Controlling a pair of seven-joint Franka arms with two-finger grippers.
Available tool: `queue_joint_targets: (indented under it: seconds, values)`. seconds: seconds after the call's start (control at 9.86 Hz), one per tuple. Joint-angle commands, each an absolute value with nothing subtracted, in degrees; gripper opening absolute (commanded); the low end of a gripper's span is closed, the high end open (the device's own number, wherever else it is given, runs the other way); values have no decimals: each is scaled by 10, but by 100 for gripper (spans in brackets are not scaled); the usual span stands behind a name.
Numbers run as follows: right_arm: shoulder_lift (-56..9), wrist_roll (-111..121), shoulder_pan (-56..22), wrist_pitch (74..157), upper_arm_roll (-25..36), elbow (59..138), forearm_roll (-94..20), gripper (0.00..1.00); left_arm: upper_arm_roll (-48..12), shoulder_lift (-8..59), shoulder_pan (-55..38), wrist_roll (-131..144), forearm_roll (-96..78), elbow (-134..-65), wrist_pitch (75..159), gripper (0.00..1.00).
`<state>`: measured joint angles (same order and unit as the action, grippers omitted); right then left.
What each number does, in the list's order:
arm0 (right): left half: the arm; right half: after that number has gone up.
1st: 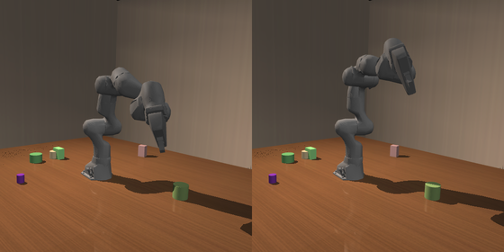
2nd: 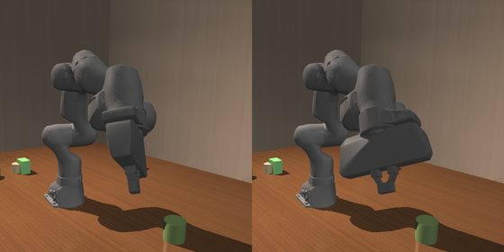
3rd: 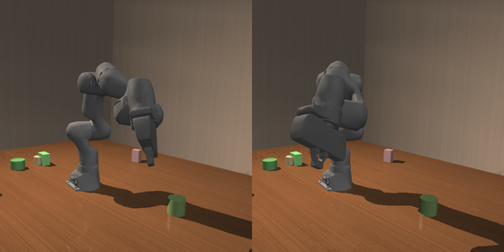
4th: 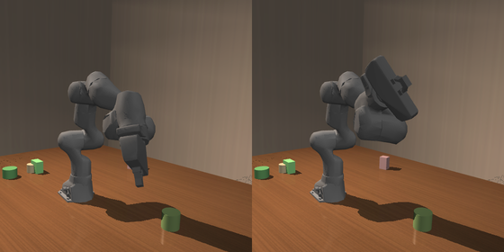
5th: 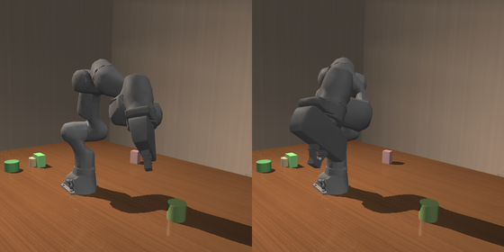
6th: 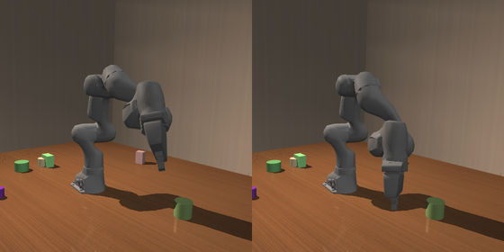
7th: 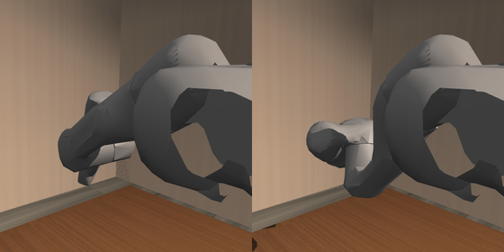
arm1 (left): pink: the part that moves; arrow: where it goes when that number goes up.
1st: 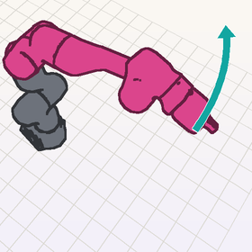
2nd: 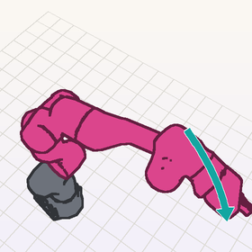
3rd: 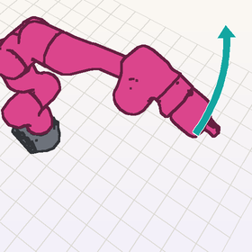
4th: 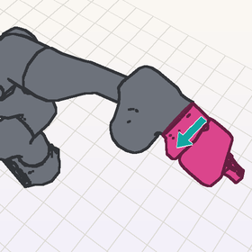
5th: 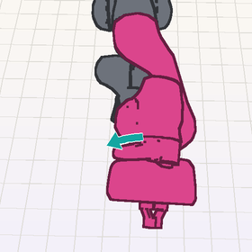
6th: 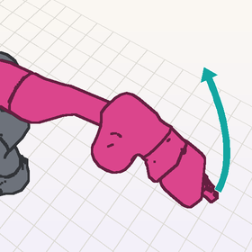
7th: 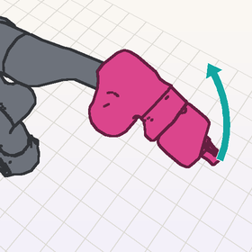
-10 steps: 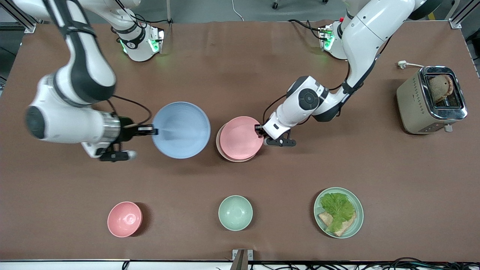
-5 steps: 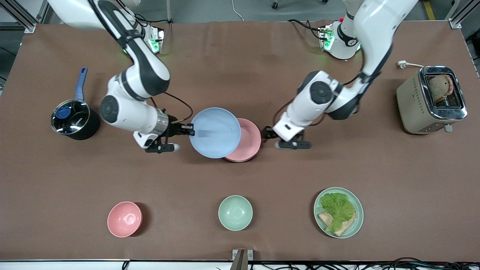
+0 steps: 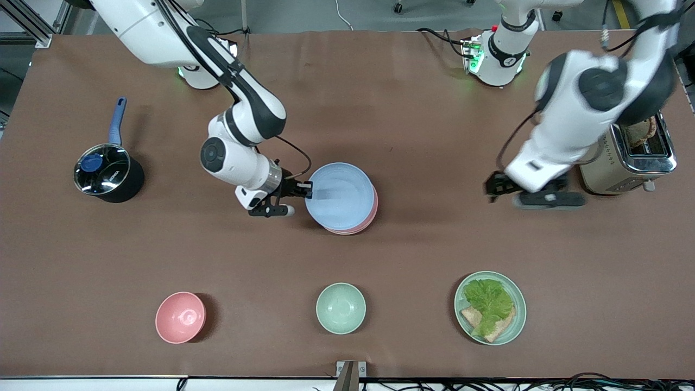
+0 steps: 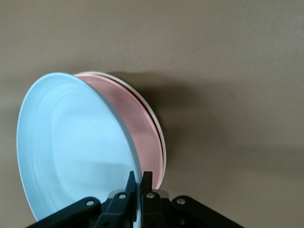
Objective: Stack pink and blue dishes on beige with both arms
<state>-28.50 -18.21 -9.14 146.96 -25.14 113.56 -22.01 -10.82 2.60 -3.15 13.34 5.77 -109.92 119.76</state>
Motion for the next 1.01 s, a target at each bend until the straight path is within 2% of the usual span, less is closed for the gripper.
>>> queue_joint_targets:
  seconds: [0.0, 0.3, 0.51, 0.61, 0.81, 0.91]
  values:
    - [-272, -197, -90, 1484, -255, 1148, -218, 2, -78, 24, -37, 75, 47, -1000, 1057, 100]
    - [-288, -196, -93, 1502, -254, 1148, -217, 4, -43, 21, -31, 31, 4, -855, 877, 100]
    - [-295, -197, -95, 1507, -255, 1148, -218, 8, -35, -15, -24, 27, 3, -852, 825, 100]
    - [-295, -197, -95, 1505, -254, 1148, -217, 22, -31, -11, -22, 28, -1, -846, 825, 100]
    - [-289, -192, -92, 1502, -253, 1147, -209, 100, -31, -3, -21, 31, 1, -822, 824, 100]
    - [-265, -191, -88, 1499, -252, 1146, -209, 100, -30, -4, -21, 31, 4, -822, 824, 100]
